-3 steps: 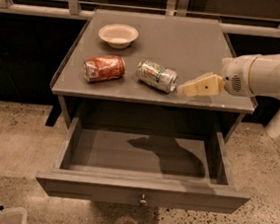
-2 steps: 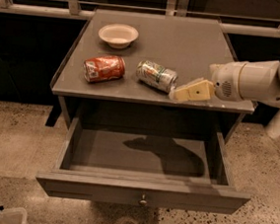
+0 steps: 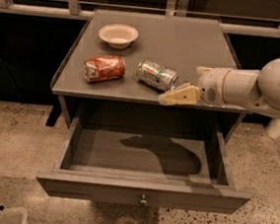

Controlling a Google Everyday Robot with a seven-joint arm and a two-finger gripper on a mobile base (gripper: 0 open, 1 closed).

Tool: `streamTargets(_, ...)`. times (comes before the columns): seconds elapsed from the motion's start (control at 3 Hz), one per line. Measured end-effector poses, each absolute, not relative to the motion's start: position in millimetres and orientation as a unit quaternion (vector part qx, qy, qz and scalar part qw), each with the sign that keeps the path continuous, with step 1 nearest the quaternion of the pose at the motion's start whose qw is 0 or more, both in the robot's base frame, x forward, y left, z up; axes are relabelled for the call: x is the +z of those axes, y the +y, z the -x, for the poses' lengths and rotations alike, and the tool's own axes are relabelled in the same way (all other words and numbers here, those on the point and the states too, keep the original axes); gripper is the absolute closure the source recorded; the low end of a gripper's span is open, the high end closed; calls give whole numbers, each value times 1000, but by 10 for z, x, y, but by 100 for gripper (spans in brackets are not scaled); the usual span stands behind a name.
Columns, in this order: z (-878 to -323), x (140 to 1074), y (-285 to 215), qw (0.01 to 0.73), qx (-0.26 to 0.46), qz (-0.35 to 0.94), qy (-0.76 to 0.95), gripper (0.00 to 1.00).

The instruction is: Place 7up can into top drawer

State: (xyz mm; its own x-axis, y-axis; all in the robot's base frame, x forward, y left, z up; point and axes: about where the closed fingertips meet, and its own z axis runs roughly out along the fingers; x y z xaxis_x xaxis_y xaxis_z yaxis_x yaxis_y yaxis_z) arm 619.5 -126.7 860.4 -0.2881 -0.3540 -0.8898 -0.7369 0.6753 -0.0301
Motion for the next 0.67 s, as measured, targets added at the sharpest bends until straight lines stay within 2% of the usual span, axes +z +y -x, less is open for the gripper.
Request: streamTargets(0.67,-6577,8444,-1104,510,196,368,753,0)
